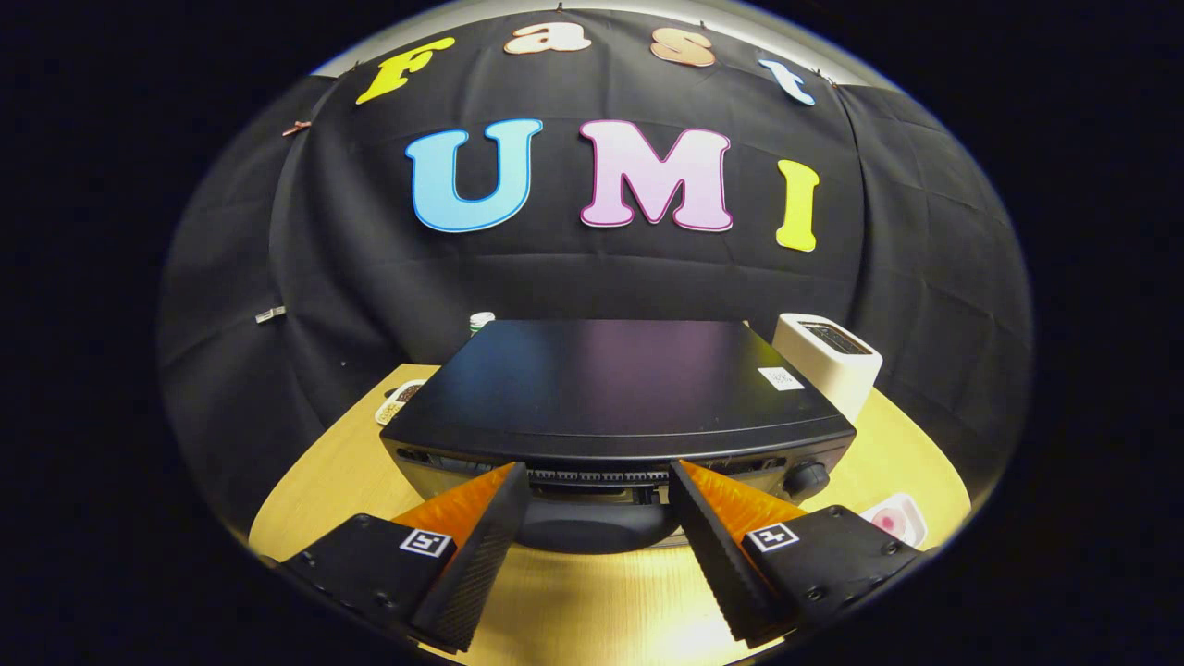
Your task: Open the toaster oven, put the food inside, and close the toaster oven door.
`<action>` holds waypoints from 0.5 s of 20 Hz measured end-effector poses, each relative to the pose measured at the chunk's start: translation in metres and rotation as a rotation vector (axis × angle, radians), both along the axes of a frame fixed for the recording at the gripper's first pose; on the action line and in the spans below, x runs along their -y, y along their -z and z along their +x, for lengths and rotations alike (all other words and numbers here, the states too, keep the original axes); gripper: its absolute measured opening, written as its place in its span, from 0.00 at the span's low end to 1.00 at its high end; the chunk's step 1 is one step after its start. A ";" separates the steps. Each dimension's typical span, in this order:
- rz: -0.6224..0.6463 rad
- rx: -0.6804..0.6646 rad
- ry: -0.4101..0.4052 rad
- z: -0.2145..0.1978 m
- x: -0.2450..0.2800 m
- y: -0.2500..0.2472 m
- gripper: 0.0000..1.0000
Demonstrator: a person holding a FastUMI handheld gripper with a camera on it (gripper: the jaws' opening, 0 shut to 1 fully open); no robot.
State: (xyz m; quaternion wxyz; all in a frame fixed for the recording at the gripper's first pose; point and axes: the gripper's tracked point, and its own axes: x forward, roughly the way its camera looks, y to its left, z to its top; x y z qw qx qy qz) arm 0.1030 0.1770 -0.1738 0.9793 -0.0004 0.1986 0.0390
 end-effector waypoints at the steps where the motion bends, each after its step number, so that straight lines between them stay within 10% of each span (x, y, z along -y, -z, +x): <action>1: 0.002 -0.004 -0.001 -0.002 0.000 0.001 1.00; 10: -0.020 -0.040 -0.016 -0.035 0.005 0.012 0.98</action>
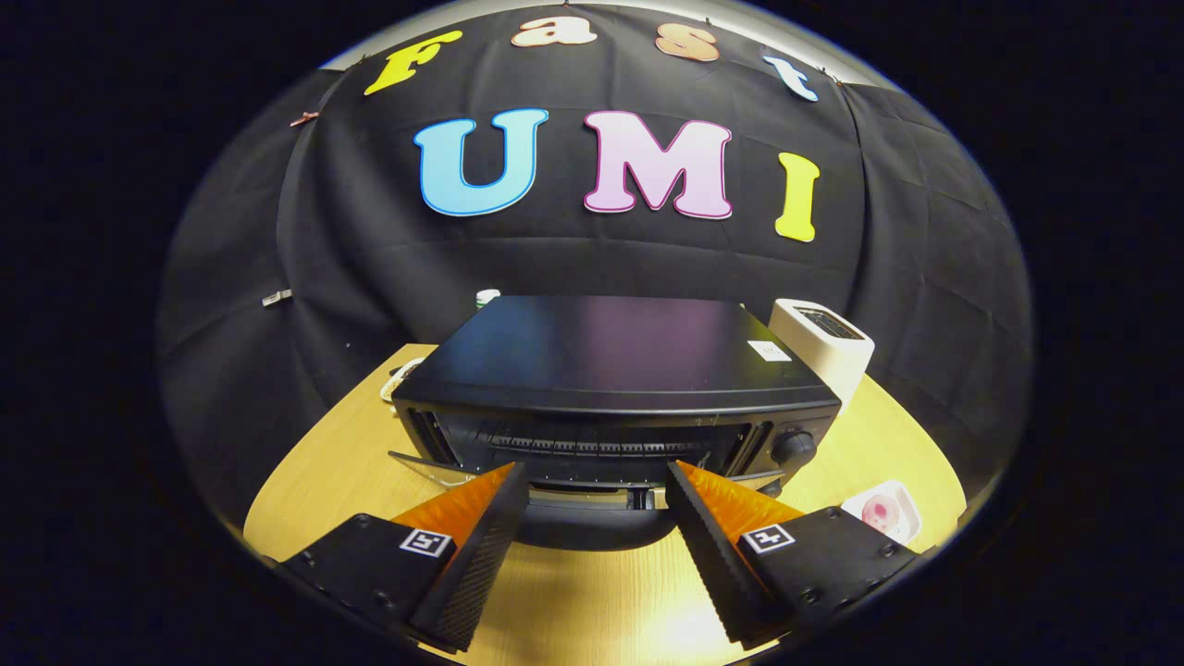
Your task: Open the toaster oven, put the food inside, and close the toaster oven door.
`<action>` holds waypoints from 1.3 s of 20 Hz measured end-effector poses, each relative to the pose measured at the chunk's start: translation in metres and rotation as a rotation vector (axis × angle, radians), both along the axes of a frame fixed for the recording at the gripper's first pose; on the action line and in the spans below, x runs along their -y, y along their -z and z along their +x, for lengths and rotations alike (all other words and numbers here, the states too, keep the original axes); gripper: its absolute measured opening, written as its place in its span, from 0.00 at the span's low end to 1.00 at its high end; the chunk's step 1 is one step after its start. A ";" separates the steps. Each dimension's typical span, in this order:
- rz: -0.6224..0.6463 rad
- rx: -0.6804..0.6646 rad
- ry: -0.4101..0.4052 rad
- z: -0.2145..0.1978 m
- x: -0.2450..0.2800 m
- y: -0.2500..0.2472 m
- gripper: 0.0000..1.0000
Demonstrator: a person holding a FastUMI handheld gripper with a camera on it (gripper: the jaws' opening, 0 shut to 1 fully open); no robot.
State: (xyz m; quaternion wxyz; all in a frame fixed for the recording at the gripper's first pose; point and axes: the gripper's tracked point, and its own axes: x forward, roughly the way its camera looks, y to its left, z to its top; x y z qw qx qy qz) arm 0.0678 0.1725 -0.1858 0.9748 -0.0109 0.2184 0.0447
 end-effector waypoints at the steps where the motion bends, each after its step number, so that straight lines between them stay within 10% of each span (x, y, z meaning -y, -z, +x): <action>1: 0.000 -0.010 -0.006 -0.006 0.000 0.002 0.98; 18: -0.057 -0.320 -0.146 -0.119 0.020 0.115 0.99; 26: -0.021 -0.280 -0.146 -0.119 0.056 0.077 0.99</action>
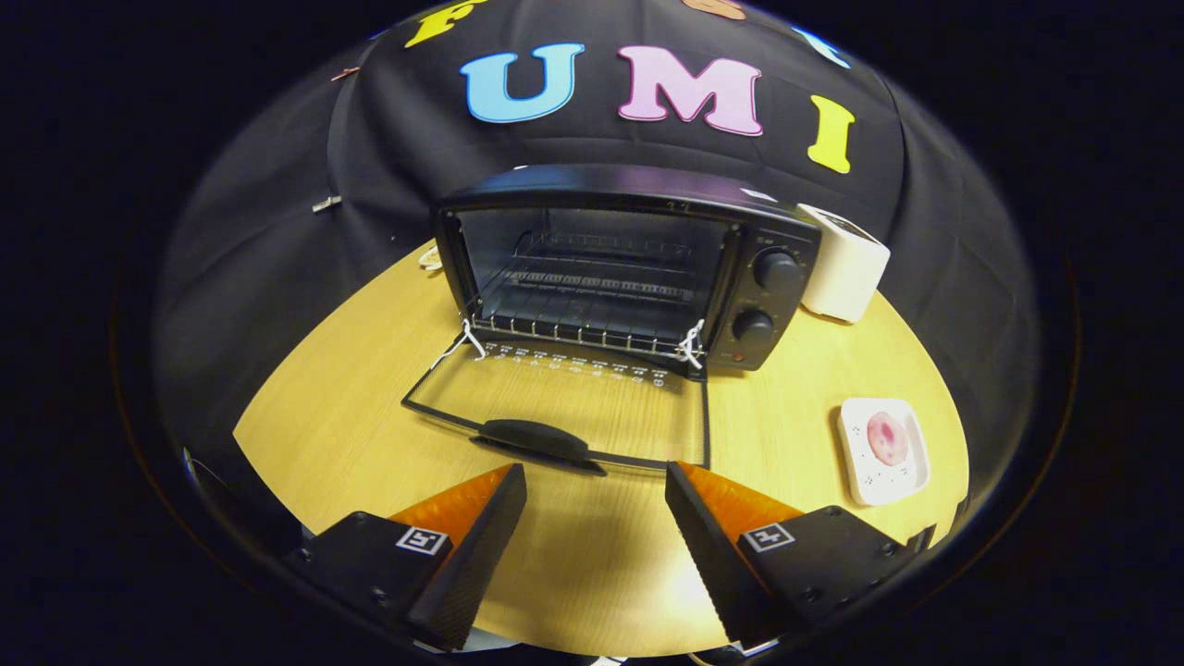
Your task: Open the toaster oven, put the food inside, and close the toaster oven door.
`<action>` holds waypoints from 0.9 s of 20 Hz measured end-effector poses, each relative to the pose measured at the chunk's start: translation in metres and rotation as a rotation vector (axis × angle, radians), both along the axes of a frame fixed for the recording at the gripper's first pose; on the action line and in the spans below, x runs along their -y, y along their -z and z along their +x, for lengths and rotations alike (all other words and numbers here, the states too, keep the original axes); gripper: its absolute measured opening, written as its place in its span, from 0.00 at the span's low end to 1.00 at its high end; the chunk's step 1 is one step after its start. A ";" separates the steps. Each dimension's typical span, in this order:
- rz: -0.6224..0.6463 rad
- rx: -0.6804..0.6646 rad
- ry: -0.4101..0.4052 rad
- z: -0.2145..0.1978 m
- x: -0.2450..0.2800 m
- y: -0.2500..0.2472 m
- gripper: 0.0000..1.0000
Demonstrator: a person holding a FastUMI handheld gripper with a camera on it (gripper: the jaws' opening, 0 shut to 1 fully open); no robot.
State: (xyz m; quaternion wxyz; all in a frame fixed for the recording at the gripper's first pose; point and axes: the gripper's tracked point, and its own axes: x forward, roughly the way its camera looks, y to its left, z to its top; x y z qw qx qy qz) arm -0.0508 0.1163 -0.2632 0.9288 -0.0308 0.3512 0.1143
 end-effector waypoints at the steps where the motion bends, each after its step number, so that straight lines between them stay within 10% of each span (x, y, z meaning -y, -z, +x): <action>1: 0.017 0.004 0.010 0.004 0.007 -0.008 0.99; 18: 0.113 0.057 0.081 0.065 0.199 -0.076 0.98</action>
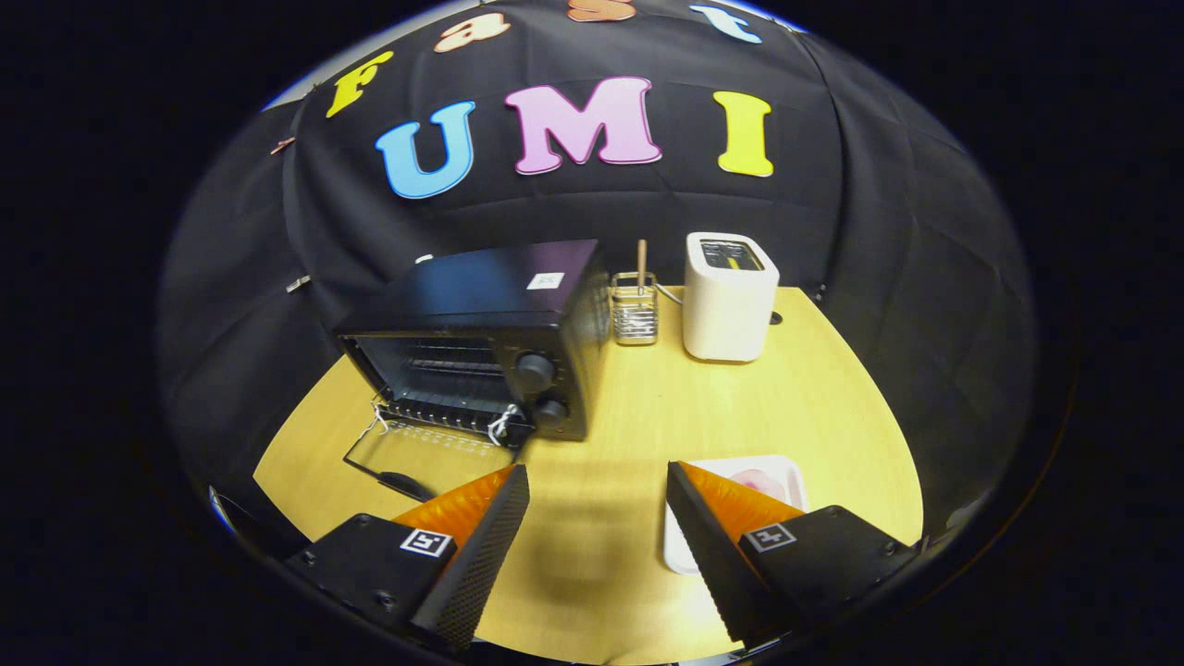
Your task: Open the toaster oven, put the food inside, and close the toaster oven door.
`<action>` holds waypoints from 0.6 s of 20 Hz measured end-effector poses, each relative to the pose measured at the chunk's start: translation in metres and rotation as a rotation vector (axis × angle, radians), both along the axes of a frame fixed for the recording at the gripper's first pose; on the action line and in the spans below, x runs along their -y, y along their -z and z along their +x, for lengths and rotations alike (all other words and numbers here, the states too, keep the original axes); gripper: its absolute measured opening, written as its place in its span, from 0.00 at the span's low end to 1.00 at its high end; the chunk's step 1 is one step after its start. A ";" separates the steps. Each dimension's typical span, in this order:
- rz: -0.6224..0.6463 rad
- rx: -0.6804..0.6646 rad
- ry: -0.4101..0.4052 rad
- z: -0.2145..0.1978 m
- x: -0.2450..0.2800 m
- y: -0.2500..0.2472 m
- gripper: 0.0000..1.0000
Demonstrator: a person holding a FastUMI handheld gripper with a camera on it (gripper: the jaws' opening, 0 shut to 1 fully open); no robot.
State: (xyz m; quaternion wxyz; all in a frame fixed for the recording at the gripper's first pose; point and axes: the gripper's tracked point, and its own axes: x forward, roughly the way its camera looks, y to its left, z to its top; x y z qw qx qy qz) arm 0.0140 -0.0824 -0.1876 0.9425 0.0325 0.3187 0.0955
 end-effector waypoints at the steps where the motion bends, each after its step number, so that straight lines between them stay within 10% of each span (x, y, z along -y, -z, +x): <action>1: 0.011 -0.011 0.016 0.001 0.012 0.000 0.98; 12: 0.036 -0.181 0.165 -0.002 0.139 0.045 0.99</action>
